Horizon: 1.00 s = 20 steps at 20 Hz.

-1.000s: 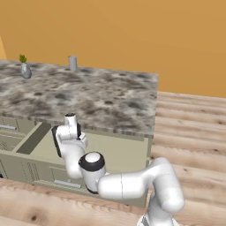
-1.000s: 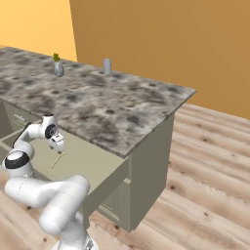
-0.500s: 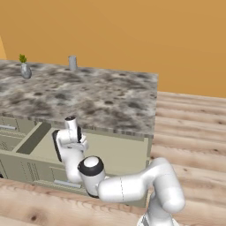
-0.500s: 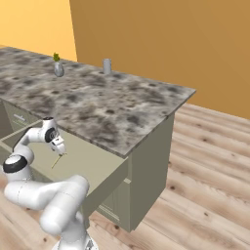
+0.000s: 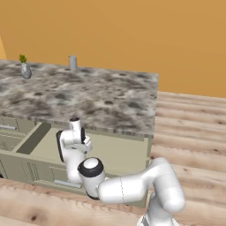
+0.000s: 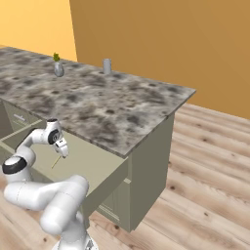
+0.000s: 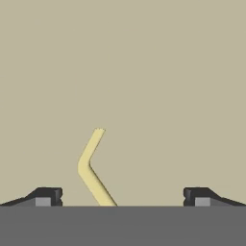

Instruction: Take a straw from the drawer in front and place it inside the glass cup on the dining counter.

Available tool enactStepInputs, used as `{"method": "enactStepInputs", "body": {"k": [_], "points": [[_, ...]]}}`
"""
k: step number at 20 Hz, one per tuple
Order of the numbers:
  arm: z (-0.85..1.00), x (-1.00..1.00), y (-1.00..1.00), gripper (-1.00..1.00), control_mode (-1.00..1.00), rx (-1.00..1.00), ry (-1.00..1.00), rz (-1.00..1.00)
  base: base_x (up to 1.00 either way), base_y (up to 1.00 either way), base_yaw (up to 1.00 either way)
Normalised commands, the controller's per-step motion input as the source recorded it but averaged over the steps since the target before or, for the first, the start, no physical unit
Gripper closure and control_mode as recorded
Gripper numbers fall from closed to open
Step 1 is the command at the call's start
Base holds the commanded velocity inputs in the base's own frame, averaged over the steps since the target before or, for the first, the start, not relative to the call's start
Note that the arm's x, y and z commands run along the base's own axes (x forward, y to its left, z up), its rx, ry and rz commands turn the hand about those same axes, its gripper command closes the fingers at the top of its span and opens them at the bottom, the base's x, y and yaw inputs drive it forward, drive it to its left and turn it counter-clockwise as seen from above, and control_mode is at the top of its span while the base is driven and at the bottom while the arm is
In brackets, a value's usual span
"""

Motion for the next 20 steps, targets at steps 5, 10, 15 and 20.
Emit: {"method": "enactStepInputs", "body": {"k": [5, 10, 15, 20], "points": [[-0.32, 0.00, 0.00, -1.00, -1.00, 0.00, 0.00, 0.00, 0.00, 0.00, 0.00], [-0.14, 0.04, 0.00, -1.00, -1.00, 0.02, 0.00, 0.00, 0.00, 0.00, 0.00], [-0.33, 0.01, 0.01, -1.00, -1.00, 0.00, 0.00, 0.00, 0.00, 0.00, 0.00], [-0.62, 0.00, 0.16, 1.00, -1.00, -0.02, 0.08, 0.00, 0.00, 0.00, 0.00]]}}
